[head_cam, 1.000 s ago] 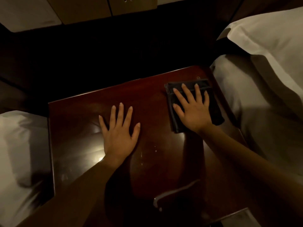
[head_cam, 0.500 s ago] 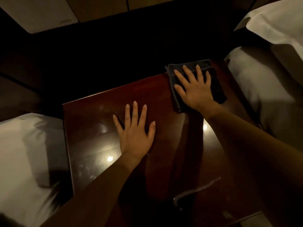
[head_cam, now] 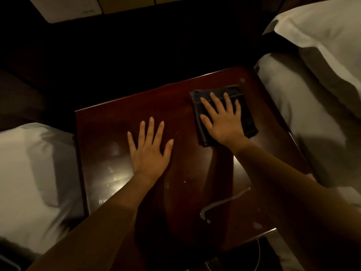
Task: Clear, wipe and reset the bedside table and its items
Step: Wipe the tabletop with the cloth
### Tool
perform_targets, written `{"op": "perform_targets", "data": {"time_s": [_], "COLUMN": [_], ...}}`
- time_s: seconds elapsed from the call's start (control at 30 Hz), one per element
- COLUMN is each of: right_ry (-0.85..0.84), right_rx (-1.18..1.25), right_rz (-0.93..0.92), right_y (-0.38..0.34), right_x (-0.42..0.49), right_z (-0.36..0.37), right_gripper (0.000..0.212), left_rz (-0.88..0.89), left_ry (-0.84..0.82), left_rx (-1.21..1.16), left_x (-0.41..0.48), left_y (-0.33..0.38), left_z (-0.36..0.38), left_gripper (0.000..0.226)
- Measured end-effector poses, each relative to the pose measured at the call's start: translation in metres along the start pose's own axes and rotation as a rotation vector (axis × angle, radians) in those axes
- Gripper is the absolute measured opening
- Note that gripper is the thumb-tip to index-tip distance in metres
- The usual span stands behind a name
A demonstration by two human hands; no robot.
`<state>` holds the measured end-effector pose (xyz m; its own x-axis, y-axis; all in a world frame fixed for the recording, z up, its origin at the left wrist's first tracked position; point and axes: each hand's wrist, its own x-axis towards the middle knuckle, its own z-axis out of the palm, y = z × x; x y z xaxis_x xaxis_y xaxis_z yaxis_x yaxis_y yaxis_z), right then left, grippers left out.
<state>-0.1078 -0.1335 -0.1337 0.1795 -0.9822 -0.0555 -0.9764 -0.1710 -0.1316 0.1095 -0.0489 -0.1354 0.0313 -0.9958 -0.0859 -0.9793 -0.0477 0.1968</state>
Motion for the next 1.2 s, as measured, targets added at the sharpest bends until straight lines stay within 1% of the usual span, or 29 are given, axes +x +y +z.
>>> {"op": "perform_targets", "data": {"time_s": [0.17, 0.37, 0.67, 0.8, 0.97, 1.2], "right_ry": [-0.008, 0.005, 0.019, 0.024, 0.003, -0.035], "right_rx": [-0.014, -0.002, 0.006, 0.012, 0.05, 0.078], "right_rz": [-0.012, 0.003, 0.03, 0.069, 0.113, 0.053], "right_y": [0.002, 0.005, 0.021, 0.023, 0.008, -0.034], "right_x": [-0.046, -0.102, -0.181, -0.214, -0.241, -0.258], "right_z": [0.001, 0.003, 0.002, 0.003, 0.01, 0.017], "right_gripper": [0.055, 0.056, 0.058, 0.058, 0.054, 0.057], "left_rz": [-0.048, -0.083, -0.058, -0.075, -0.084, -0.092], "left_ry": [-0.008, -0.008, -0.013, -0.002, 0.039, 0.066], "left_rx": [0.028, 0.032, 0.009, 0.02, 0.02, 0.021], "left_x": [-0.044, -0.089, -0.155, -0.165, -0.169, -0.172], "left_y": [-0.02, -0.024, -0.029, -0.029, -0.029, -0.032], "left_z": [0.001, 0.003, 0.0, 0.004, 0.009, 0.012], "left_gripper": [0.064, 0.064, 0.07, 0.066, 0.066, 0.061]}}
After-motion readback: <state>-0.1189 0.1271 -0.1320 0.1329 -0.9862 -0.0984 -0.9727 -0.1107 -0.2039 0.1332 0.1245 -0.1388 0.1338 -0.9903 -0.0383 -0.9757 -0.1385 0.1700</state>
